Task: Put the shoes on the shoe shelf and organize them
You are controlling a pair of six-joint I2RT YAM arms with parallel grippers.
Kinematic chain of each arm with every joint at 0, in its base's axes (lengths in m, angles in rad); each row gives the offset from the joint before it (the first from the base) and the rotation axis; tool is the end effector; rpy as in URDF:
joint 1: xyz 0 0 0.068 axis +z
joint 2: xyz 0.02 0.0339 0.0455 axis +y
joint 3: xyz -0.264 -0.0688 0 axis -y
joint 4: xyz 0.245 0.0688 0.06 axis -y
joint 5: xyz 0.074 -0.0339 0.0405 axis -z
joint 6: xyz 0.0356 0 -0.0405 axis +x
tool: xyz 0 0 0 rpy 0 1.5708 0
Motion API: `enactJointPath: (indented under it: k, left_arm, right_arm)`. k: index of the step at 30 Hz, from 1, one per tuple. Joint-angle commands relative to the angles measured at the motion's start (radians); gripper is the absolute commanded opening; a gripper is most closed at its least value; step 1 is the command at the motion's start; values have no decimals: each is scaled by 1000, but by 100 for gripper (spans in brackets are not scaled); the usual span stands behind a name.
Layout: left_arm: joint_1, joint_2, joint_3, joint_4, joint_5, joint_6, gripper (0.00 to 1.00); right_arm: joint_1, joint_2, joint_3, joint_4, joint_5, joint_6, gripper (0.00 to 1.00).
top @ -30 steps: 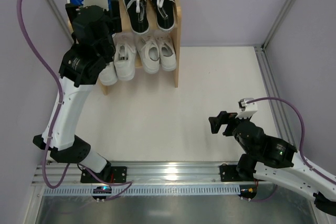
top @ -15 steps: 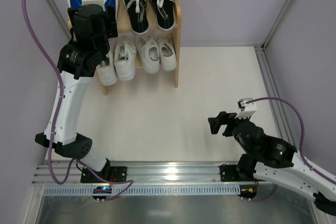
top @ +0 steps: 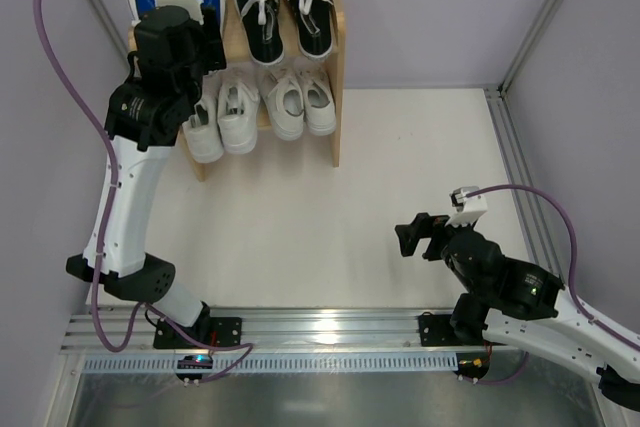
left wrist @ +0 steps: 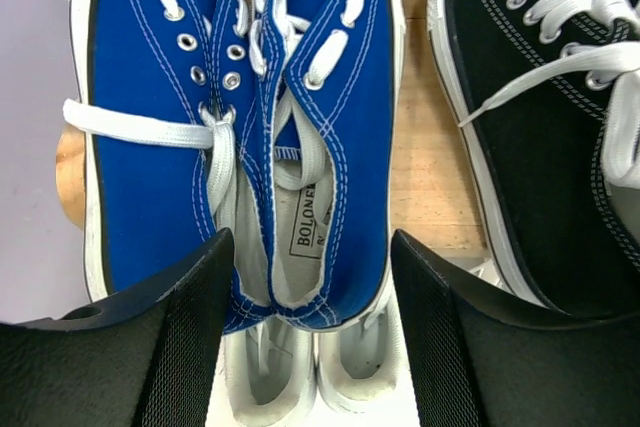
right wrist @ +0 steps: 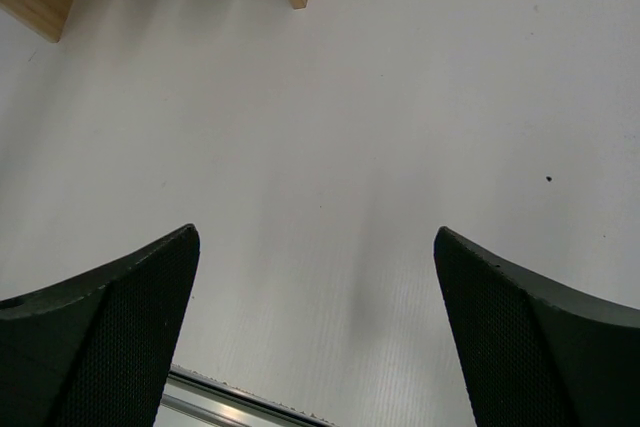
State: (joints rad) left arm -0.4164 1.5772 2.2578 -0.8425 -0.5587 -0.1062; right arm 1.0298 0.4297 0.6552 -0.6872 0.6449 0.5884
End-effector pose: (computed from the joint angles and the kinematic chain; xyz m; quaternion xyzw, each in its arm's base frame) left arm 0.2611 -0.0948 0.5615 -0.0633 0.7512 0.0421 0.6557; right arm 0.0684 0.0722 0.2911 -0.0137 0.8233 0.1755 0.5396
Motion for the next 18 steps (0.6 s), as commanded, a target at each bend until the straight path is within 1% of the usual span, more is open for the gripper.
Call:
enactJointPath:
  k: [1,8,12,18]
  left_arm:
    - [-2,-23,36,16,80,-36,63]
    - [-2,-8,55,29,95,-35,63]
    - [-1,30,94,-10,88,-32,63]
    - [-1,56,82,-20,75,-46,63]
  right_arm:
    - [-2,12,12,41,-5,-24,100]
    - [-2,24,11,48,-10,-25,100]
    - [-2,24,11,49,-7,-29,100]
    - [-4,21,9,38,-7,-29,100]
